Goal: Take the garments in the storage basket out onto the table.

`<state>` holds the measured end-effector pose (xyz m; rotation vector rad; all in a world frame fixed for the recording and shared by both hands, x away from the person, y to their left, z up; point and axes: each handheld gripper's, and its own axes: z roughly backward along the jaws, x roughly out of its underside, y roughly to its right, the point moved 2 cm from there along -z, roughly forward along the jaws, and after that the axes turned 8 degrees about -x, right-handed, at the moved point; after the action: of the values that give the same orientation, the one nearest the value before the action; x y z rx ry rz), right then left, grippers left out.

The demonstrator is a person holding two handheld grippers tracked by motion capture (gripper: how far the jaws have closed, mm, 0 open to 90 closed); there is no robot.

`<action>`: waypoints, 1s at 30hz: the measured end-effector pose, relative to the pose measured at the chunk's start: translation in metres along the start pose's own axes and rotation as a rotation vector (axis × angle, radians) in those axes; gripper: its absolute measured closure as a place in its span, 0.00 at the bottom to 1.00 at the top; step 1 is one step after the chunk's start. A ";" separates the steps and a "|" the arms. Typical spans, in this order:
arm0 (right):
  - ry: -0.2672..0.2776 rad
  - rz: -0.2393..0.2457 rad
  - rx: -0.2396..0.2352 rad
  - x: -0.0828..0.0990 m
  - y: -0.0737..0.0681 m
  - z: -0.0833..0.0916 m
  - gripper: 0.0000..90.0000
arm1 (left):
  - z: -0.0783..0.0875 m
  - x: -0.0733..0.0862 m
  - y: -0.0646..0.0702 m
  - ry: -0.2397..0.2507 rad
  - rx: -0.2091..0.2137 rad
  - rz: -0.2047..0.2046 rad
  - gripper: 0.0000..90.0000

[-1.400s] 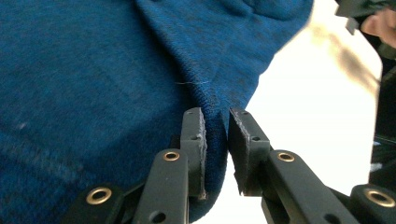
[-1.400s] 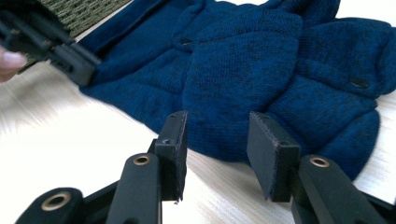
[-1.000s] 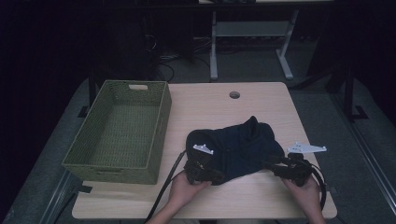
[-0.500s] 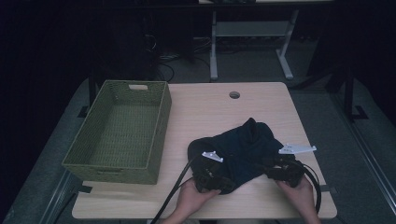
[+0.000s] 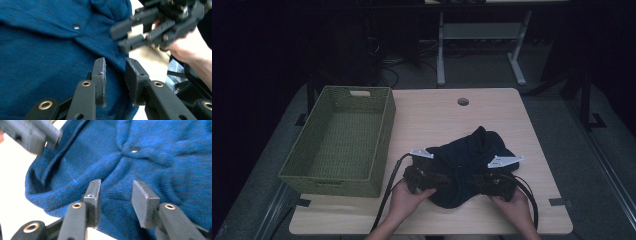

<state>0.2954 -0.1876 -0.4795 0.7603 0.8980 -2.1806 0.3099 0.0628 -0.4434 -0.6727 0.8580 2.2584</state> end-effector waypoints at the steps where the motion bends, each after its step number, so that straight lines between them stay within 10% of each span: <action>1: -0.014 0.005 -0.007 0.000 -0.001 -0.002 0.72 | 0.001 -0.001 -0.002 0.004 -0.010 0.003 0.77; 14: -0.071 0.000 -0.064 0.019 0.002 0.010 0.94 | 0.003 -0.021 -0.023 0.060 -0.057 0.049 0.73; 30: -0.080 -0.014 -0.074 0.040 0.007 0.041 0.84 | -0.031 -0.024 -0.035 -0.026 -0.046 0.077 0.72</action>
<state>0.2648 -0.2366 -0.4856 0.6286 0.9407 -2.1616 0.3575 0.0525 -0.4622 -0.6393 0.8341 2.3568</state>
